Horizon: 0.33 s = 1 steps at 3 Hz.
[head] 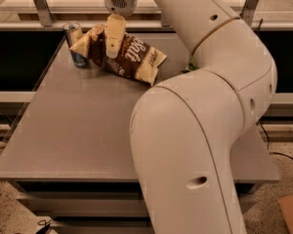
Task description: Move brown chip bag near redbull can
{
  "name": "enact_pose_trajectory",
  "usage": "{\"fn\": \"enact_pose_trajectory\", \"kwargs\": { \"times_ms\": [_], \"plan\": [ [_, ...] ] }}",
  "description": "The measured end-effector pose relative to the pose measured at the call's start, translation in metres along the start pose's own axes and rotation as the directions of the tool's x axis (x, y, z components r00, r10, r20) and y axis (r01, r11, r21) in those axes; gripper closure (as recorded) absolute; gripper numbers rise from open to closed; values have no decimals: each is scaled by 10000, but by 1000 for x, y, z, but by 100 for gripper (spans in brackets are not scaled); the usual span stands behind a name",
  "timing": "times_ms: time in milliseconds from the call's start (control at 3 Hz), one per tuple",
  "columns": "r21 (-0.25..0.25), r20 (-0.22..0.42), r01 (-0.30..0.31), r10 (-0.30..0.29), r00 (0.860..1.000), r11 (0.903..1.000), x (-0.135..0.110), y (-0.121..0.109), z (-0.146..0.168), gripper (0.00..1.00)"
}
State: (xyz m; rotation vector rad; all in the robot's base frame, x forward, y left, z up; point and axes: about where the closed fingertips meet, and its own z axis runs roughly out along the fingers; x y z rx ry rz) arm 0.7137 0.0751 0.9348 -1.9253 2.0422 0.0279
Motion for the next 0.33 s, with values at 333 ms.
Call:
{"fn": "enact_pose_trajectory", "kwargs": {
  "times_ms": [333],
  "plan": [
    [-103, 102, 111, -110, 9999, 9999, -1, 2, 1, 0]
  ]
}}
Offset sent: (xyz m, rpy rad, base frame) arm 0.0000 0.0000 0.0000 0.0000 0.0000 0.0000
